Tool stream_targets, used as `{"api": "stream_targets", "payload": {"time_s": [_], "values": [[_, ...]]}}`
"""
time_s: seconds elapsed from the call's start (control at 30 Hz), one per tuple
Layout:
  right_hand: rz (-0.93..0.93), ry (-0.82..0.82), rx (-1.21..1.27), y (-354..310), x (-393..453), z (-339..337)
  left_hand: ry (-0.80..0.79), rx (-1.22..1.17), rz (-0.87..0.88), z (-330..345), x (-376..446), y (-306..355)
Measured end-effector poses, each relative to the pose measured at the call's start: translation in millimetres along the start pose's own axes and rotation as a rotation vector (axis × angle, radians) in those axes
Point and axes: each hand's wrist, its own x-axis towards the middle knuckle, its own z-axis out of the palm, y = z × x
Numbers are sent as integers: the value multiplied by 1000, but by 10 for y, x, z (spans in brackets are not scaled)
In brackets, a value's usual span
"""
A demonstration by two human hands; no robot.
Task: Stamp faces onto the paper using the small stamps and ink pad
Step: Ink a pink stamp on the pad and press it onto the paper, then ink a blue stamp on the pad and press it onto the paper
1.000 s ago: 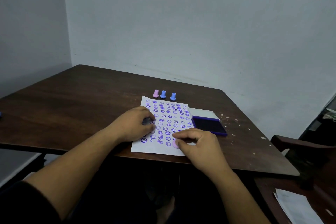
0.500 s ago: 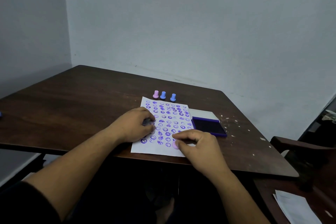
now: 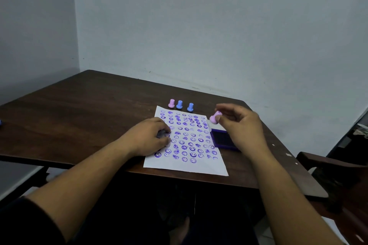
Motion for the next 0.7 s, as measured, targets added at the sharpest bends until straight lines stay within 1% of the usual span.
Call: {"api": "stream_targets", "payload": {"time_s": [0.13,0.27,0.37,0.7], "values": [[20,-16,-67,-4,391,47,2,10,8,0,-4,5],[25,-11,-217,78,817,194,1,31,20,-3,2,0],[36,-23,-285,185,1068,312,10,52,31,1,-2,-3],[10,-107,-620,614,1536,608,24,124,67,29,-25,-11]]}}
